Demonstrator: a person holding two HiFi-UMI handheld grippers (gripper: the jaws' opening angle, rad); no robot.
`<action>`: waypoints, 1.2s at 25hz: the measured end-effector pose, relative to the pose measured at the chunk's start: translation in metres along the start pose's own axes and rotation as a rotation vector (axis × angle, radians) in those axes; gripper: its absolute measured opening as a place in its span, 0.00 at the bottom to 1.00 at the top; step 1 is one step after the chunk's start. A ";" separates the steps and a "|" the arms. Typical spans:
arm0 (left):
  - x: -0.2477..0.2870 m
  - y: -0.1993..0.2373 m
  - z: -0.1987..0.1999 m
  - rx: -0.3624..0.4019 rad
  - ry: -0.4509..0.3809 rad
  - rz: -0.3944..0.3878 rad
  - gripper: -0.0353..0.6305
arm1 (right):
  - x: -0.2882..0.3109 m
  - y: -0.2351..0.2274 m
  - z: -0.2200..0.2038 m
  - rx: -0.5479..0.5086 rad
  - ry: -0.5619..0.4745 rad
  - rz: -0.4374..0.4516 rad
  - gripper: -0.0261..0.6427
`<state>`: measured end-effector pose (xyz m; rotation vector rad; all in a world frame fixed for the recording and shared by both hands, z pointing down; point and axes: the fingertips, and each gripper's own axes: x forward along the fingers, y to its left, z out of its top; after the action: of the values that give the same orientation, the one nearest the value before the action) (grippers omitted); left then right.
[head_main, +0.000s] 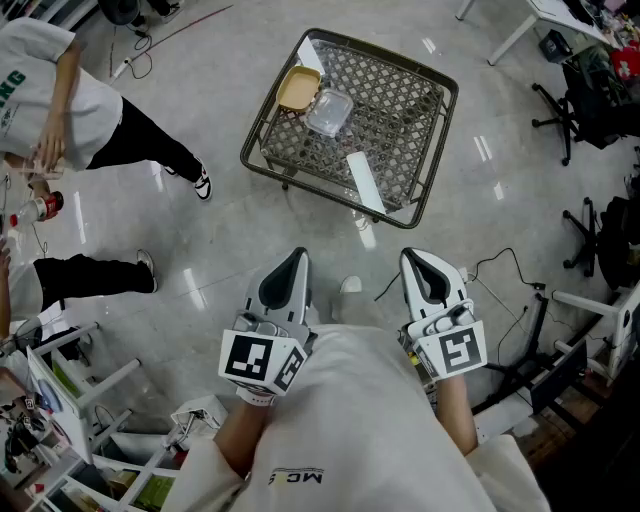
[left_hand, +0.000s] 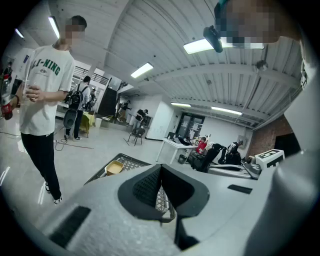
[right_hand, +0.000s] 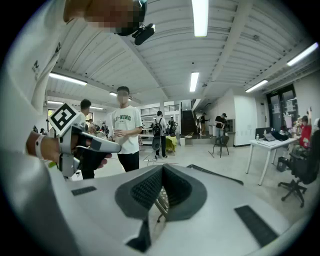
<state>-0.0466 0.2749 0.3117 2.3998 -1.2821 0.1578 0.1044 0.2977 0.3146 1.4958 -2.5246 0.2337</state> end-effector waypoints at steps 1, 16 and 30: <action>-0.001 -0.011 0.000 0.017 0.001 -0.015 0.09 | -0.009 -0.005 0.000 0.015 -0.008 -0.020 0.06; -0.039 -0.018 -0.004 0.062 -0.038 -0.056 0.09 | -0.040 0.033 0.014 0.010 -0.059 -0.072 0.06; -0.076 0.063 0.016 0.049 -0.076 -0.103 0.09 | 0.023 0.097 0.031 0.097 -0.103 -0.090 0.06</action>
<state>-0.1427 0.2957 0.2941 2.5294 -1.1967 0.0692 0.0050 0.3168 0.2866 1.6955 -2.5501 0.2752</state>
